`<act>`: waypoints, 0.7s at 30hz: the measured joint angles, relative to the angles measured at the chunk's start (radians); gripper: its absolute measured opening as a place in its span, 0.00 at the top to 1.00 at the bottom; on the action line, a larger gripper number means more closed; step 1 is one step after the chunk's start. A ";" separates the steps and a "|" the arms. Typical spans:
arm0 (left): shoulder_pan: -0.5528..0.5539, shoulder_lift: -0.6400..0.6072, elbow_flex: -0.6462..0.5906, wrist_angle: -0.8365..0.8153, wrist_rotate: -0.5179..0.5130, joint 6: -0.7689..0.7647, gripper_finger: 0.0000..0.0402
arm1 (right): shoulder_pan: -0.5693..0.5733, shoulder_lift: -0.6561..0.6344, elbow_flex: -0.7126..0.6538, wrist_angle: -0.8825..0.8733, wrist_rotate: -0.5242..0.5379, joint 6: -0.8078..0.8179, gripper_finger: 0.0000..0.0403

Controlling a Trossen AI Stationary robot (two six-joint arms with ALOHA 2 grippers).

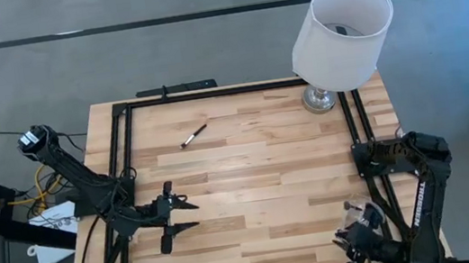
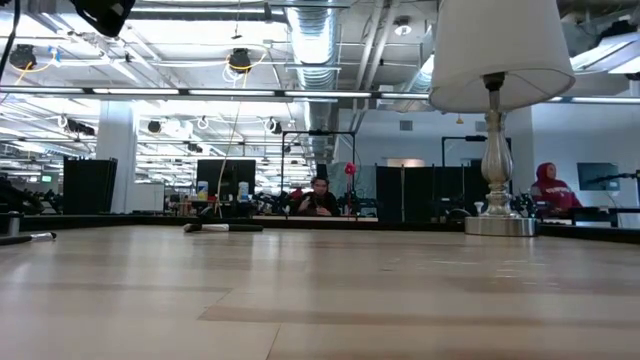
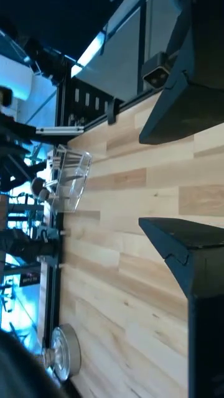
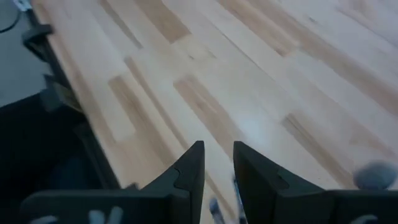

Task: Pick & Place Makeup Brushes
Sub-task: Put the black foundation brush into the transparent organizer

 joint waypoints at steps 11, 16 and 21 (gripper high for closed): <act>0.146 0.000 0.000 -0.131 -0.011 -0.060 0.53 | -0.275 0.000 0.036 0.057 0.108 -0.402 0.81; 0.243 0.000 0.000 -0.194 -0.003 -0.075 0.59 | -0.443 -0.001 0.008 0.247 0.083 -0.764 0.81; 0.399 0.000 0.015 -0.300 0.095 -0.075 0.65 | -0.594 0.000 -0.029 0.500 -0.061 -1.159 0.81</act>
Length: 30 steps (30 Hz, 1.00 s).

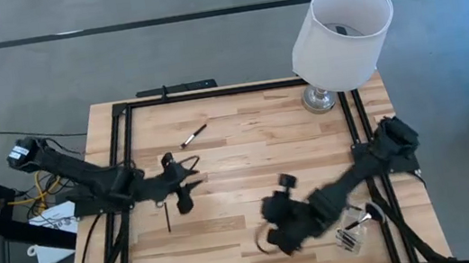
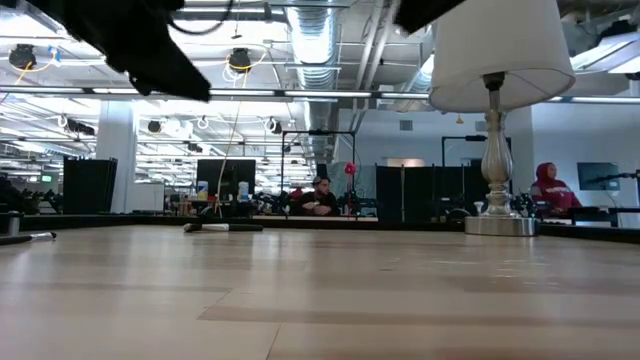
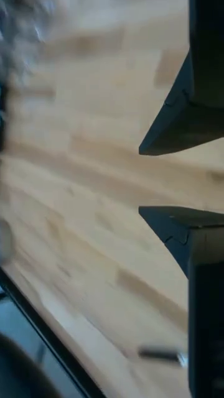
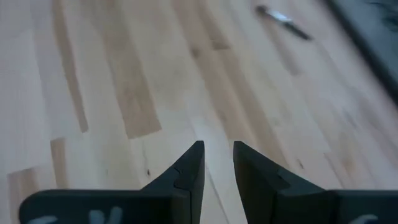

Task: Pick & Place Makeup Brushes
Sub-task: Put the black foundation brush into the transparent organizer

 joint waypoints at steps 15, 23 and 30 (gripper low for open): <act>0.615 0.016 0.017 -0.172 0.284 0.184 0.47 | -0.326 -0.001 -0.017 0.117 -0.207 -0.481 0.81; 0.766 0.225 0.016 -0.129 0.345 0.214 0.40 | -0.370 -0.001 -0.017 0.137 -0.317 -0.497 0.81; 0.851 0.375 0.016 0.030 0.313 0.278 0.45 | -0.329 0.000 -0.017 0.136 -0.318 -0.539 0.81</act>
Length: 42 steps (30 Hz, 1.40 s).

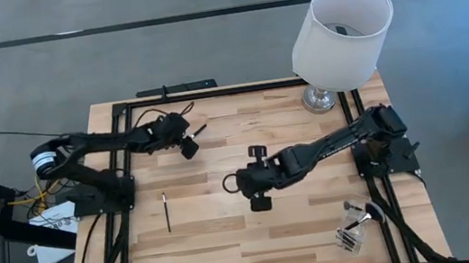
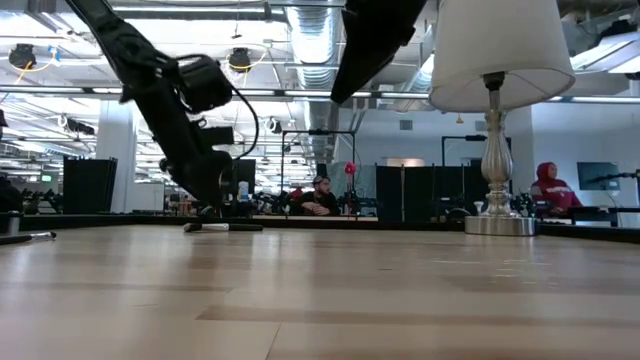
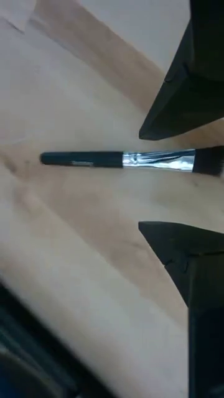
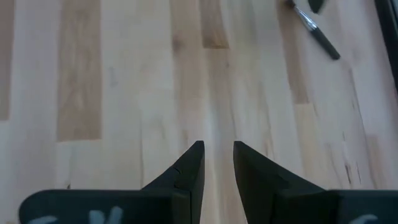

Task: Pick & Place Makeup Brushes
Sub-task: Put the black foundation brush into the transparent organizer

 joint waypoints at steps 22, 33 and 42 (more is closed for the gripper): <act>0.066 0.127 0.001 0.030 0.122 0.012 0.79 | -0.066 0.001 0.000 0.014 -0.075 -0.154 0.81; -0.025 0.075 -0.002 -0.039 0.137 0.067 0.90 | -0.125 0.001 0.000 0.020 -0.119 -0.239 0.81; -0.212 -0.091 -0.004 -0.090 0.254 -0.123 0.94 | -0.114 0.052 0.000 0.207 -0.153 -0.427 0.86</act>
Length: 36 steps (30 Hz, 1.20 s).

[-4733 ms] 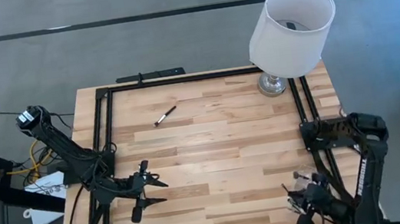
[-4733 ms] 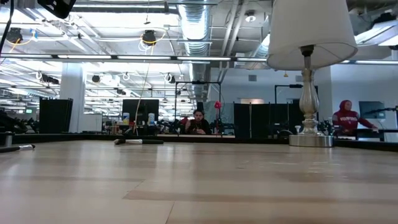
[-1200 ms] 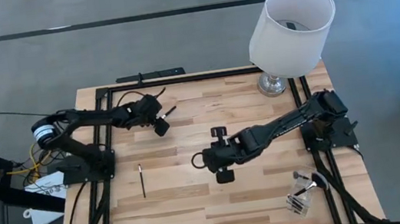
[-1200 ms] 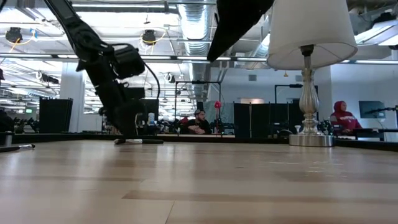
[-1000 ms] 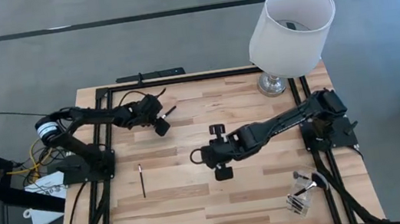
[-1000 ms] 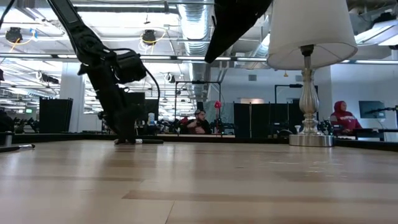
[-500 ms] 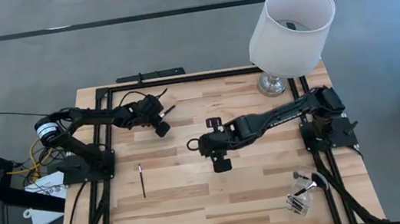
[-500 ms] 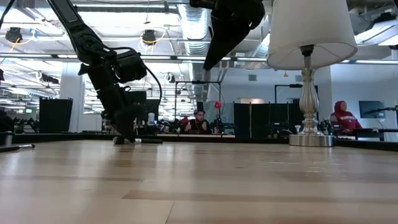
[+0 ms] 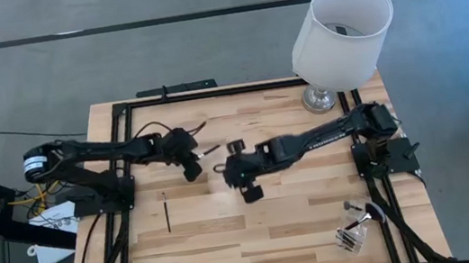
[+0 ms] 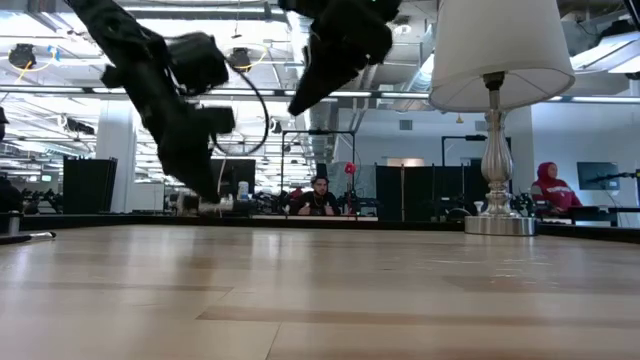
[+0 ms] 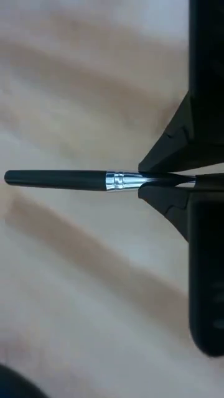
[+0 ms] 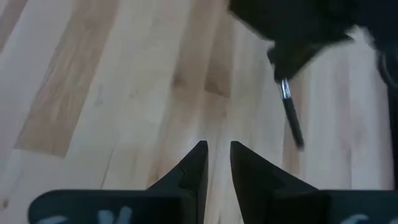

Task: Pick & Place Makeup Brushes
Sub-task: Put the black foundation brush into the transparent organizer

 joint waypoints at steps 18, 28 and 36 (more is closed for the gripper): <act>-0.340 -0.170 0.000 0.006 0.034 -0.344 0.93 | 0.143 0.101 0.003 0.320 0.251 -0.368 0.64; -0.469 -0.164 0.001 0.085 -0.061 -0.395 0.92 | 0.161 0.201 0.013 0.379 0.417 -0.418 0.45; -0.499 -0.158 0.001 0.108 -0.086 -0.416 0.92 | 0.162 0.199 0.013 0.395 0.427 -0.345 0.55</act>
